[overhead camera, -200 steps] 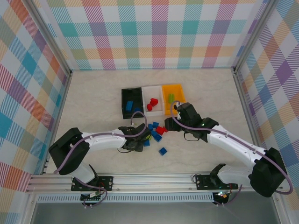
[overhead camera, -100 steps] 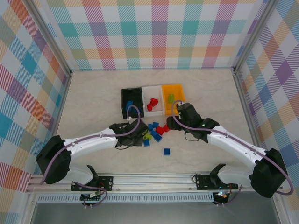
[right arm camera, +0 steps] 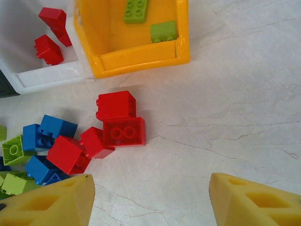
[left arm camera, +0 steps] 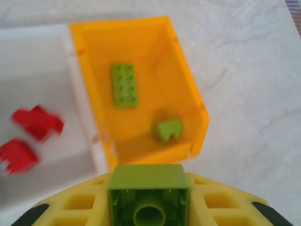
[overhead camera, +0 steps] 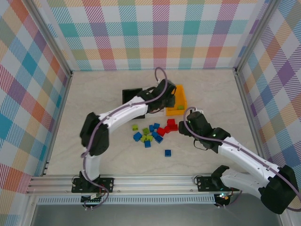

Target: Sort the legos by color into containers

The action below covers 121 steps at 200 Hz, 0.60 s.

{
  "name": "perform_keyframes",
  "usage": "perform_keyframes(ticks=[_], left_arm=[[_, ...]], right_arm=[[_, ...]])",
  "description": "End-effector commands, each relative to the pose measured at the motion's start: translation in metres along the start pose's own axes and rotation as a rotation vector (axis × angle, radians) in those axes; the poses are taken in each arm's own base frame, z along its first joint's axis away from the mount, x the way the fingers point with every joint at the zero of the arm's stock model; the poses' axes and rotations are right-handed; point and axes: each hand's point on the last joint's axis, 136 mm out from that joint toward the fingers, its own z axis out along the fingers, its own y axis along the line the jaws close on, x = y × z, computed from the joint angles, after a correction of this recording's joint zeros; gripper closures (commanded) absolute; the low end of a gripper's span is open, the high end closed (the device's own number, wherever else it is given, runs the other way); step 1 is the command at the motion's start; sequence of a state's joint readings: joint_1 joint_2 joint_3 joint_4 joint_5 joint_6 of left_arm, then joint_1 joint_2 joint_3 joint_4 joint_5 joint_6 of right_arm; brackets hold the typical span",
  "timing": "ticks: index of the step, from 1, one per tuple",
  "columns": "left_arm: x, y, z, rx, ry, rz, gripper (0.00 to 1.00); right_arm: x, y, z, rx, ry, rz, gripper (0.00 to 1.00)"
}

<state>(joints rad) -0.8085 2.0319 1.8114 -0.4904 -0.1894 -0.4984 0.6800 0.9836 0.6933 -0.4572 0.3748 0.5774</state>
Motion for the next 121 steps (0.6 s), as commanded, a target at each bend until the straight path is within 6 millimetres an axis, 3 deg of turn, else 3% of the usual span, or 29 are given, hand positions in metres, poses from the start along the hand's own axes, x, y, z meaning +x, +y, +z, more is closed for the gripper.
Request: perform_keyframes(ticks=[1, 29, 54, 69, 93, 121], left_arm=[[-0.008, -0.004, 0.033, 0.018, 0.014, 0.005, 0.74], [-0.014, -0.014, 0.058, 0.026, 0.018, -0.001, 0.74], [-0.006, -0.013, 0.078, -0.004, 0.062, 0.005, 0.73], [-0.005, -0.014, 0.08, -0.003, 0.073, -0.007, 0.64], [-0.016, -0.026, 0.064, 0.044, 0.048, -0.022, 0.39], [-0.038, -0.043, 0.022, 0.09, -0.016, 0.002, 0.18]], right_arm=[[0.004, -0.01, -0.006, 0.025, 0.0, 0.012, 0.34], [0.002, -0.011, -0.012, 0.016, -0.013, 0.005, 0.34], [0.001, -0.011, -0.015, 0.006, -0.021, 0.007, 0.33], [0.002, -0.011, -0.017, 0.0, -0.022, 0.008, 0.32], [0.002, -0.009, -0.017, -0.011, -0.021, 0.005, 0.29], [0.001, -0.003, -0.018, -0.042, -0.021, 0.0, 0.28]])
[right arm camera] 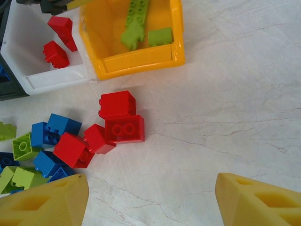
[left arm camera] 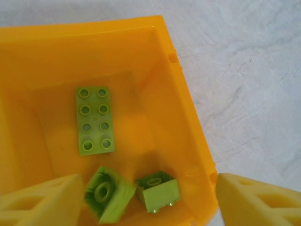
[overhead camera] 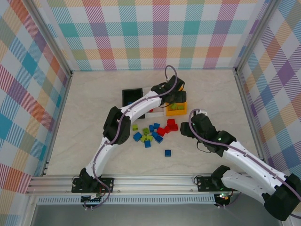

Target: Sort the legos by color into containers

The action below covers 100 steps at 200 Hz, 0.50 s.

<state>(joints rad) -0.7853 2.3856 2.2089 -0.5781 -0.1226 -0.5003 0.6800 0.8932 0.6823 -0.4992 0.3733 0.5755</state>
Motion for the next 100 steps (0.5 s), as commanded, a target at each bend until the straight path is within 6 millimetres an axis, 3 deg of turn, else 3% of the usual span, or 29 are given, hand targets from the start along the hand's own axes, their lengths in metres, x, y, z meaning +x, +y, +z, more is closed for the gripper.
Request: perform_keyframes(ticks=[1, 19, 50, 77, 100], left_arm=[[-0.034, -0.029, -0.065, 0.079, -0.087, 0.016, 0.18], [-0.04, -0.032, -0.098, 0.118, -0.132, 0.006, 0.12], [-0.009, -0.004, -0.144, 0.132, -0.152, -0.027, 0.0], [0.031, 0.044, -0.182, 0.074, -0.168, -0.065, 0.0], [0.074, 0.099, -0.205, -0.036, -0.168, -0.103, 0.0]], right_arm=[[0.003, 0.001, -0.001, -0.022, 0.009, -0.009, 0.28], [0.007, 0.014, 0.0, -0.089, 0.037, -0.032, 0.28], [0.035, 0.044, 0.01, -0.227, 0.195, -0.074, 0.29], [0.077, 0.061, 0.025, -0.257, 0.363, -0.138, 0.28], [0.106, 0.069, 0.034, -0.235, 0.451, -0.198, 0.27]])
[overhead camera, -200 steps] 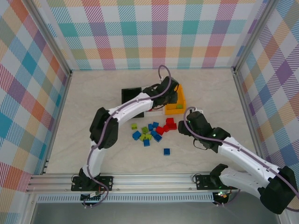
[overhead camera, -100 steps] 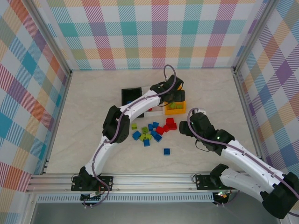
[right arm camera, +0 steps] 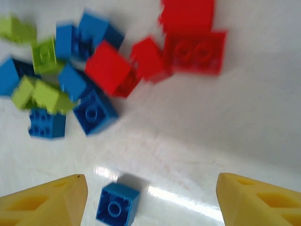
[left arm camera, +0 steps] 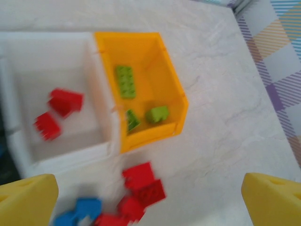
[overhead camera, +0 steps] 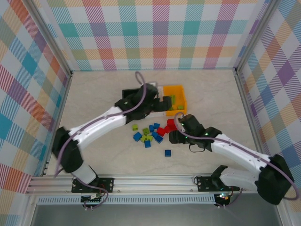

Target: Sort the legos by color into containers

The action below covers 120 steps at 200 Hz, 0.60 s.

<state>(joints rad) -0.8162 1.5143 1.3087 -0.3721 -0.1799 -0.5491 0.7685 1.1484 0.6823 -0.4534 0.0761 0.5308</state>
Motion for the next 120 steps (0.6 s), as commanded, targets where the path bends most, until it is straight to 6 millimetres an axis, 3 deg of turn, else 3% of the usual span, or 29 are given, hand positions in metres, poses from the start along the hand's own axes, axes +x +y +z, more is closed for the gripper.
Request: perform_keyframes(ticks=[1, 35, 55, 86, 120], left_arm=[[0.034, 0.051, -0.018, -0.124, -0.011, -0.041, 0.0], [0.085, 0.128, -0.06, -0.281, -0.027, -0.093, 0.0], [0.106, 0.162, -0.079, -0.359, -0.035, -0.113, 0.0], [0.123, 0.187, -0.095, -0.404, -0.042, -0.132, 0.0], [0.127, 0.196, -0.101, -0.42, -0.057, -0.134, 0.0]], right_arm=[[0.022, 0.02, 0.013, -0.047, 0.095, -0.06, 0.27], [0.043, 0.025, 0.032, 0.04, 0.166, -0.113, 0.28], [0.053, 0.025, 0.04, 0.08, 0.199, -0.125, 0.31], [0.065, 0.032, 0.052, 0.1, 0.225, -0.159, 0.36], [0.064, 0.037, 0.06, 0.13, 0.23, -0.168, 0.51]])
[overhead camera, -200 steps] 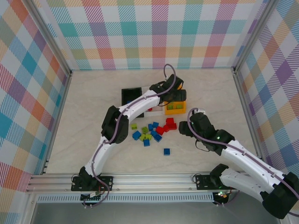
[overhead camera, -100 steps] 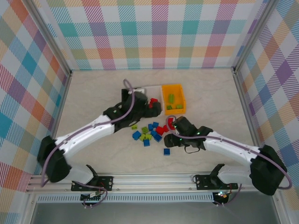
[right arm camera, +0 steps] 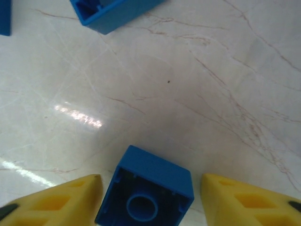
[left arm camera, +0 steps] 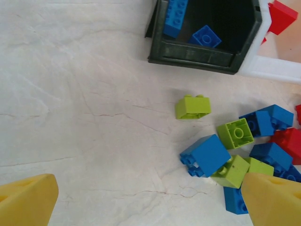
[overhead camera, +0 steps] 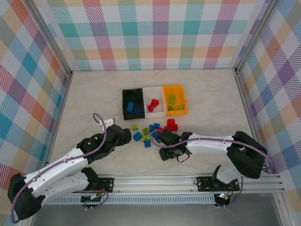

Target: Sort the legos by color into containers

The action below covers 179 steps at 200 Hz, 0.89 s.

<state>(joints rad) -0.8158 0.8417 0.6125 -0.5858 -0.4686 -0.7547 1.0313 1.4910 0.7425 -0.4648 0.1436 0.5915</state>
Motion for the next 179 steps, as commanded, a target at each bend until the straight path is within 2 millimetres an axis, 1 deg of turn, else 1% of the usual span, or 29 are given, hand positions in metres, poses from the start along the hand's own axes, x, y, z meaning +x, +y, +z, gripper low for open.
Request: perform_keyframes(ticks=[1, 14, 27, 42, 63, 73, 76, 77, 78, 81, 89, 104, 116, 124, 126, 135, 138, 143, 150, 160, 173, 179], left_arm=[[0.002, 0.016, -0.002, -0.057, -0.018, -0.009, 0.0], [0.002, 0.017, -0.002, -0.059, -0.018, -0.002, 0.0], [0.002, 0.018, -0.003, -0.064, -0.016, 0.001, 0.0], [0.003, 0.019, -0.003, -0.064, -0.016, 0.003, 0.0], [0.006, 0.023, -0.002, -0.068, -0.014, -0.004, 0.0], [0.009, 0.025, -0.001, -0.07, -0.01, -0.013, 0.0], [0.009, 0.025, -0.001, -0.068, -0.008, -0.015, 0.0], [0.01, 0.025, -0.001, -0.068, -0.007, -0.016, 0.0], [0.01, 0.025, -0.001, -0.066, -0.006, -0.015, 0.0], [0.011, 0.025, 0.0, -0.064, -0.004, -0.016, 0.0], [0.013, 0.024, 0.0, -0.056, 0.005, -0.02, 0.0], [0.016, 0.024, 0.0, -0.054, 0.02, -0.019, 0.0], [0.017, 0.024, -0.001, -0.057, 0.029, -0.017, 0.0], [0.019, 0.025, -0.001, -0.06, 0.038, -0.013, 0.0], [0.019, 0.025, -0.001, -0.059, 0.04, -0.013, 0.0], [0.02, 0.025, -0.001, -0.06, 0.047, -0.01, 0.0], [0.021, 0.025, -0.001, -0.058, 0.05, -0.01, 0.0], [0.021, 0.025, -0.001, -0.057, 0.054, -0.01, 0.0], [0.022, 0.025, -0.001, -0.055, 0.059, -0.009, 0.0], [0.024, 0.024, -0.001, -0.052, 0.066, -0.008, 0.0], [0.024, 0.022, -0.001, -0.045, 0.071, -0.007, 0.0], [0.024, 0.021, -0.001, -0.042, 0.073, -0.006, 0.0]], right_arm=[[-0.014, 0.01, -0.001, 0.002, -0.034, 0.017, 0.52], [-0.018, 0.011, -0.004, 0.005, -0.049, 0.015, 0.59], [-0.026, 0.015, -0.01, -0.002, -0.075, 0.008, 0.64], [-0.044, 0.027, -0.024, -0.039, -0.132, -0.026, 0.68], [-0.089, 0.054, -0.055, -0.097, -0.246, -0.098, 0.68], [-0.115, 0.068, -0.068, -0.127, -0.288, -0.119, 0.69], [-0.12, 0.069, -0.068, -0.132, -0.289, -0.122, 0.68], [-0.125, 0.072, -0.072, -0.138, -0.301, -0.12, 0.68], [-0.124, 0.072, -0.069, -0.138, -0.293, -0.123, 0.69], [-0.135, 0.076, -0.073, -0.149, -0.311, -0.126, 0.69], [-0.151, 0.081, -0.072, -0.153, -0.328, -0.136, 0.68], [-0.191, 0.092, -0.076, -0.167, -0.377, -0.143, 0.68], [-0.22, 0.097, -0.071, -0.186, -0.394, -0.126, 0.68], [-0.238, 0.096, -0.064, -0.181, -0.395, -0.114, 0.67], [-0.244, 0.098, -0.068, -0.185, -0.407, -0.113, 0.67], [-0.264, 0.094, -0.057, -0.168, -0.4, -0.099, 0.67], [-0.267, 0.093, -0.051, -0.159, -0.39, -0.097, 0.67], [-0.281, 0.092, -0.049, -0.157, -0.396, -0.088, 0.67], [-0.289, 0.09, -0.038, -0.149, -0.378, -0.078, 0.67], [-0.306, 0.088, -0.032, -0.143, -0.377, -0.059, 0.67], [-0.319, 0.084, -0.016, -0.138, -0.358, -0.036, 0.66], [-0.325, 0.084, -0.013, -0.14, -0.358, -0.026, 0.65]])
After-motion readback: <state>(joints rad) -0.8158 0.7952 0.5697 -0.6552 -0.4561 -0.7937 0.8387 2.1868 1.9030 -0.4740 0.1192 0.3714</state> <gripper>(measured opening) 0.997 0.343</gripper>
